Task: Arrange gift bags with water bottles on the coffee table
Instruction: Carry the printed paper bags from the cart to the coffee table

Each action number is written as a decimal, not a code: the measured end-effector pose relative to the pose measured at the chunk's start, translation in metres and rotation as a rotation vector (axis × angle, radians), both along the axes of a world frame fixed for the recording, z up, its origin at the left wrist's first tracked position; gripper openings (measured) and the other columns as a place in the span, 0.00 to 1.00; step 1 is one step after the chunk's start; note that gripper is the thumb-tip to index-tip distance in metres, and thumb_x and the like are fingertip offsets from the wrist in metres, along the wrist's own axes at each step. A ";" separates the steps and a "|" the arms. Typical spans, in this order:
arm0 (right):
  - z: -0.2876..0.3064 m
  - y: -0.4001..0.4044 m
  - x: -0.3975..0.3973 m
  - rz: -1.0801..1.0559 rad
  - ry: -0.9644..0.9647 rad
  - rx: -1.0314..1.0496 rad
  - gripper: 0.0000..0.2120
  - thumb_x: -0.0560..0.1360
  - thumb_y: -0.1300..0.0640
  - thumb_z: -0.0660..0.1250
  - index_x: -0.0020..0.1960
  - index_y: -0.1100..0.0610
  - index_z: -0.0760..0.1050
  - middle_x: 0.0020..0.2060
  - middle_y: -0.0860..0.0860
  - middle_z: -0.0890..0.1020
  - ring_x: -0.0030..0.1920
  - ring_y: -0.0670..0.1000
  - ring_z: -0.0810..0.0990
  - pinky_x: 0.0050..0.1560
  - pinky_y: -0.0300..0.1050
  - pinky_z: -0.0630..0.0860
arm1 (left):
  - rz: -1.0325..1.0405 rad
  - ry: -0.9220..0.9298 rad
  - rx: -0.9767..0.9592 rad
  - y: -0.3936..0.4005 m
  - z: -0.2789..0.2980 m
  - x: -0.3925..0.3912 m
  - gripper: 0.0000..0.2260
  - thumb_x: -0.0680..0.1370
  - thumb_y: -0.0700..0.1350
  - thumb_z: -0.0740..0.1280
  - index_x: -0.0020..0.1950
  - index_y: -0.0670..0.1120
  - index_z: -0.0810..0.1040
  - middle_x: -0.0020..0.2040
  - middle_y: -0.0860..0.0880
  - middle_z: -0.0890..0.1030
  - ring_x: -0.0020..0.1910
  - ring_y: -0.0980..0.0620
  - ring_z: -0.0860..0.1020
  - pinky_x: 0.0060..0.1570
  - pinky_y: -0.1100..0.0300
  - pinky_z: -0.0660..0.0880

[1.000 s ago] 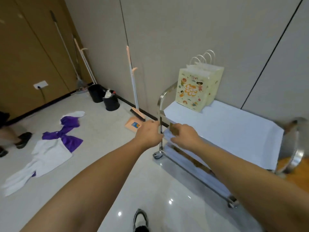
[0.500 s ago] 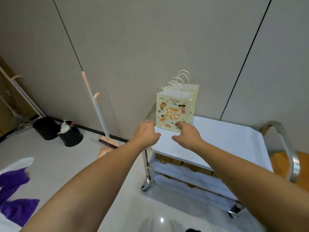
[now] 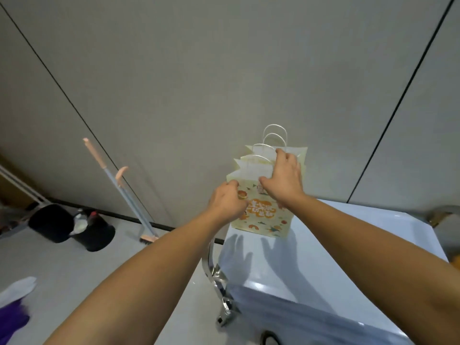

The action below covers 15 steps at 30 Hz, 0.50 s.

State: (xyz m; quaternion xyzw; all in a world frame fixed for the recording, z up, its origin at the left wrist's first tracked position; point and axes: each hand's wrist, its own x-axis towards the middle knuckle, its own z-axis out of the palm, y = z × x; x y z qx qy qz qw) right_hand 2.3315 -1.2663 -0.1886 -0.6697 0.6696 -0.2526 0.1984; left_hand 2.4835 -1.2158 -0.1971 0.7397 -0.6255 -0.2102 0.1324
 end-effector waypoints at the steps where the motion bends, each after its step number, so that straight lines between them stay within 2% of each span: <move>1: 0.002 -0.014 0.003 -0.024 0.005 -0.029 0.39 0.72 0.53 0.74 0.76 0.55 0.58 0.71 0.57 0.66 0.70 0.61 0.65 0.69 0.54 0.66 | 0.002 0.006 0.000 -0.011 0.001 0.002 0.23 0.77 0.49 0.71 0.70 0.46 0.71 0.66 0.45 0.75 0.66 0.43 0.74 0.62 0.53 0.73; 3: 0.004 -0.036 0.012 -0.063 -0.004 -0.077 0.36 0.71 0.53 0.74 0.74 0.55 0.61 0.69 0.56 0.68 0.68 0.60 0.67 0.67 0.53 0.67 | 0.014 0.018 0.001 -0.030 0.000 0.007 0.25 0.75 0.50 0.72 0.69 0.47 0.72 0.64 0.44 0.75 0.65 0.41 0.74 0.62 0.50 0.75; 5: 0.005 -0.052 0.020 -0.071 -0.022 -0.113 0.26 0.72 0.54 0.72 0.68 0.55 0.69 0.64 0.55 0.73 0.65 0.59 0.71 0.64 0.52 0.70 | 0.023 0.010 0.006 -0.045 0.000 0.014 0.28 0.73 0.51 0.74 0.70 0.47 0.71 0.64 0.43 0.74 0.65 0.41 0.73 0.64 0.47 0.74; 7: 0.006 -0.060 0.025 -0.072 -0.074 -0.135 0.12 0.73 0.54 0.70 0.56 0.54 0.79 0.54 0.53 0.80 0.57 0.58 0.77 0.53 0.49 0.74 | 0.014 0.001 0.009 -0.059 0.000 0.021 0.31 0.72 0.50 0.75 0.72 0.48 0.68 0.66 0.44 0.71 0.67 0.41 0.70 0.65 0.47 0.72; 8: 0.008 -0.062 0.027 -0.077 -0.118 -0.119 0.05 0.74 0.54 0.70 0.48 0.53 0.80 0.47 0.52 0.82 0.51 0.57 0.79 0.47 0.46 0.74 | 0.000 -0.003 0.006 -0.066 0.000 0.024 0.34 0.71 0.50 0.76 0.73 0.48 0.66 0.67 0.44 0.70 0.68 0.41 0.69 0.66 0.47 0.71; 9: 0.009 -0.063 0.029 -0.076 -0.158 -0.098 0.04 0.74 0.54 0.70 0.41 0.52 0.78 0.40 0.51 0.82 0.46 0.56 0.80 0.41 0.45 0.72 | -0.016 -0.010 0.002 -0.072 -0.001 0.027 0.36 0.70 0.50 0.77 0.74 0.48 0.65 0.68 0.44 0.69 0.69 0.41 0.68 0.67 0.46 0.71; 11: 0.011 -0.062 0.033 -0.080 -0.183 -0.075 0.11 0.72 0.54 0.70 0.34 0.53 0.72 0.32 0.49 0.78 0.39 0.55 0.78 0.36 0.44 0.68 | -0.060 -0.026 0.000 -0.084 -0.002 0.033 0.40 0.68 0.49 0.79 0.76 0.49 0.64 0.69 0.45 0.68 0.69 0.42 0.68 0.67 0.45 0.71; 15: 0.022 -0.045 0.037 -0.138 -0.119 -0.092 0.08 0.66 0.63 0.65 0.31 0.54 0.69 0.29 0.50 0.75 0.37 0.57 0.74 0.32 0.43 0.64 | -0.218 -0.051 -0.016 -0.096 -0.005 0.036 0.42 0.67 0.44 0.80 0.77 0.50 0.63 0.69 0.47 0.68 0.69 0.43 0.67 0.65 0.47 0.71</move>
